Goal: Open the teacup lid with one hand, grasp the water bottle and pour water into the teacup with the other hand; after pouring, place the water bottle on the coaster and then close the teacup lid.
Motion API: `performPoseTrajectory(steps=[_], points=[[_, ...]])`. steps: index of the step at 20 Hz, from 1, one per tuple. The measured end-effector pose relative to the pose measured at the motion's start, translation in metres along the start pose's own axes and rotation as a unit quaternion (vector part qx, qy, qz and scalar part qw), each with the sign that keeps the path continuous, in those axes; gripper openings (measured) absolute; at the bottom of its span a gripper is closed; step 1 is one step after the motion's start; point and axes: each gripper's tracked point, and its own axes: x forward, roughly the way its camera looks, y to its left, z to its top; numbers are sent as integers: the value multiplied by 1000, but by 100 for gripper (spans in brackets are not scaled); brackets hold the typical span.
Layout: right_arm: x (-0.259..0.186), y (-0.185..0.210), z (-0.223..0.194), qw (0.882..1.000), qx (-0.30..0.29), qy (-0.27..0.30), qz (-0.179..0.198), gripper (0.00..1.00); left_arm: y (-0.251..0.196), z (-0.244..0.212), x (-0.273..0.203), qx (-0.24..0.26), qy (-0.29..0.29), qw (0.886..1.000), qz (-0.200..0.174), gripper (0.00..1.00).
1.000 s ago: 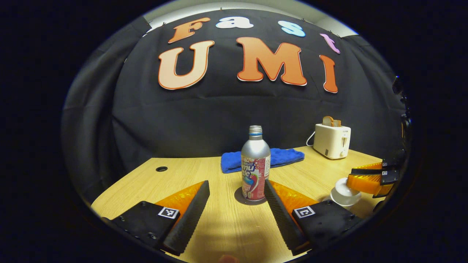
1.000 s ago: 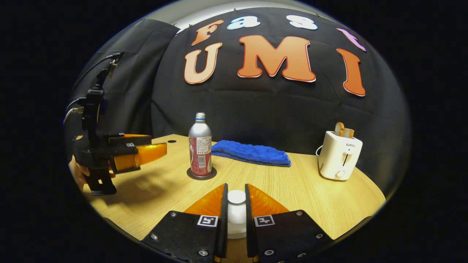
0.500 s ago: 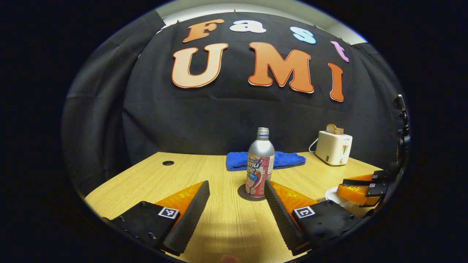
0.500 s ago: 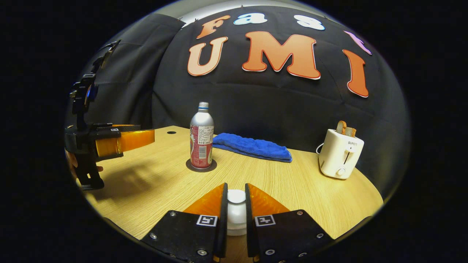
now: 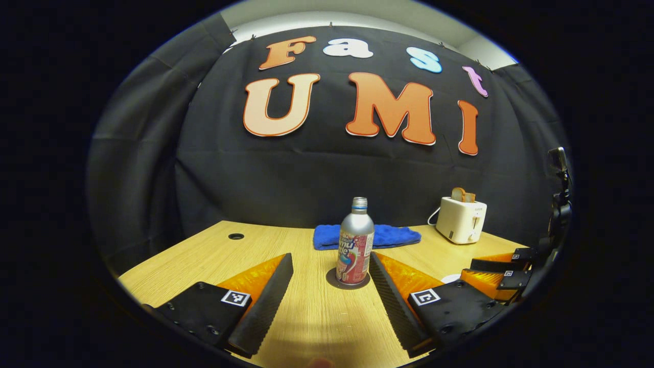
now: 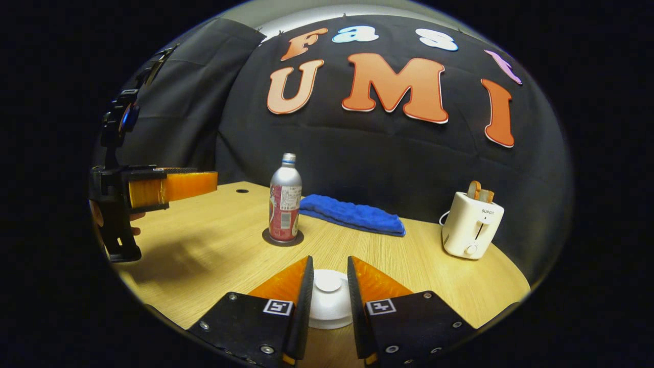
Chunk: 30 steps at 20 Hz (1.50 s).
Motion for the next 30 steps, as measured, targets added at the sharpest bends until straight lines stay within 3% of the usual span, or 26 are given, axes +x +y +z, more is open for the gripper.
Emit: performPoseTrajectory(steps=[6, 10, 14, 16, 24, 29, 30], points=[[-22, -24, 57, 997, -6, -74, -28, 66, 7, 32, -18, -28, -30, 999, 20, 97], [-42, -40, 88, 993, -23, -108, -43, 74, 16, 48, -26, -33, -29, 998, 34, 97], [-60, -52, 115, 988, -30, -136, -61, 82, 20, 69, -41, -2, -49, 998, 50, 100], [-67, -58, 126, 986, -23, -147, -69, 86, 15, 80, -48, 3, -62, 997, 50, 97], [-80, -69, 137, 983, 8, -161, -86, 87, -3, 102, -66, 32, -99, 994, 43, 100], [-83, -76, 132, 983, 13, -155, -94, 88, -6, 94, -61, 29, -92, 995, 34, 97], [-83, -77, 132, 983, 15, -155, -95, 88, -8, 93, -61, 29, -91, 995, 33, 100]])
